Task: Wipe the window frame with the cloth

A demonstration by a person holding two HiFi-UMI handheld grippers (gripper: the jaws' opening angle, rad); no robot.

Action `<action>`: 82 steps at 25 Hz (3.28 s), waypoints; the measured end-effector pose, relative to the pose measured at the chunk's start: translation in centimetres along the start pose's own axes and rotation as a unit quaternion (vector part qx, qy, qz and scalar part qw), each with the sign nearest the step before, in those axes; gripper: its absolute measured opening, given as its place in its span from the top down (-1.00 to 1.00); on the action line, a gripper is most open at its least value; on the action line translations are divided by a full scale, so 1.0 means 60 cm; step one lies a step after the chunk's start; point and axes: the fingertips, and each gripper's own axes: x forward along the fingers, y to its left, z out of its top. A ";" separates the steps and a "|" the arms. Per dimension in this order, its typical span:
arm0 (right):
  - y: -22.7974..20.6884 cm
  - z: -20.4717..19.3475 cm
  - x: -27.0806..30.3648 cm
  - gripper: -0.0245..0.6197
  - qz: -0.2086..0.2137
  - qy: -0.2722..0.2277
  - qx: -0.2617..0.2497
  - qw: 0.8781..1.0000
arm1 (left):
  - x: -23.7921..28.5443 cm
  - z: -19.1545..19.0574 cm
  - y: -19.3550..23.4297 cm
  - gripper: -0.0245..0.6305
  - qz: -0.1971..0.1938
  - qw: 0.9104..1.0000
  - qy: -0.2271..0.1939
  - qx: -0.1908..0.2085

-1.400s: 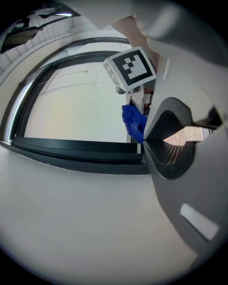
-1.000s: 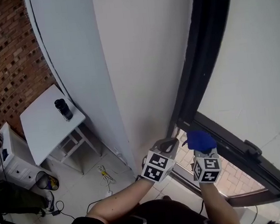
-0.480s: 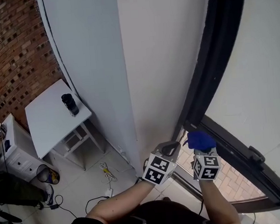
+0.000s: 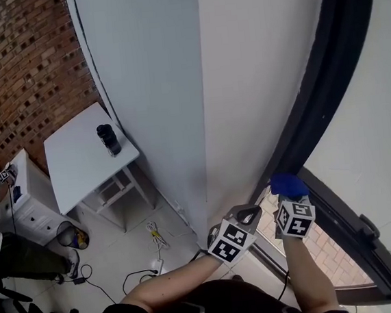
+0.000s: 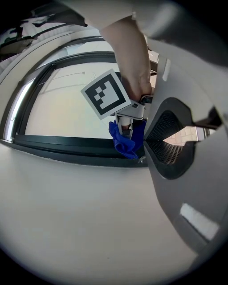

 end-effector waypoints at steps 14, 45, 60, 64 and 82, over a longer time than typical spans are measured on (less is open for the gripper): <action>0.007 0.040 -0.004 0.77 -0.001 0.010 0.001 1.000 | 0.005 0.020 -0.008 0.95 -0.012 1.000 -0.006 -0.002; 0.018 0.311 -0.067 0.77 -0.034 -0.084 -0.031 0.995 | -0.017 0.157 -0.010 0.95 -0.001 0.998 -0.055 0.009; 0.034 0.434 -0.093 0.77 -0.016 -0.132 -0.038 0.990 | -0.016 0.220 -0.011 0.95 -0.009 0.997 -0.082 0.011; 0.038 0.472 -0.100 0.77 -0.011 -0.148 -0.039 0.988 | -0.016 0.236 -0.007 0.95 -0.006 0.996 -0.084 0.007; 0.035 0.628 -0.153 0.77 0.004 -0.212 -0.047 0.976 | -0.037 0.356 -0.028 0.95 -0.017 0.992 -0.124 0.027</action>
